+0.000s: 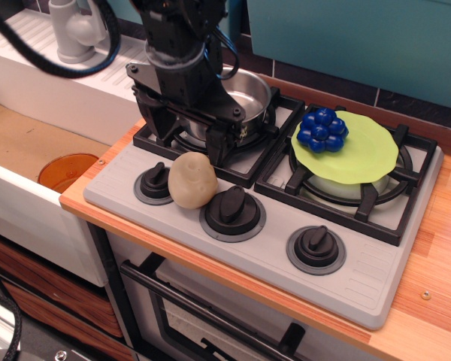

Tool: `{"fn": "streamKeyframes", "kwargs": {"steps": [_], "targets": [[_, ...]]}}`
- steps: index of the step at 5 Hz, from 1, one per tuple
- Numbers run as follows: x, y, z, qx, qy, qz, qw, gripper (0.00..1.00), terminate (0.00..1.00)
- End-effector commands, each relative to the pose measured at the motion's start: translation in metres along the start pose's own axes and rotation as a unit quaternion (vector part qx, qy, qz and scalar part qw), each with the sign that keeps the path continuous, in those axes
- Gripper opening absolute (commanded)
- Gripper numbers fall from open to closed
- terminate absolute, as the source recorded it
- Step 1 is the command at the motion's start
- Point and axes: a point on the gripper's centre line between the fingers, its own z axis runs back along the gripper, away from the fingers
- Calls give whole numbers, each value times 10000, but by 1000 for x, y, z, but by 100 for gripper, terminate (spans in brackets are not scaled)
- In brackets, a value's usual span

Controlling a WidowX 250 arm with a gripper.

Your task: Put blueberry on plate and potato in pot or pan on stove

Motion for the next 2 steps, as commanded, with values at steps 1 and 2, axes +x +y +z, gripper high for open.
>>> {"fn": "streamKeyframes", "kwargs": {"steps": [1, 2], "targets": [[4, -1, -7, 44, -405, -47, 9992, 100, 0], [-2, -1, -13, 21, -449, -10, 9990, 100, 0]]}}
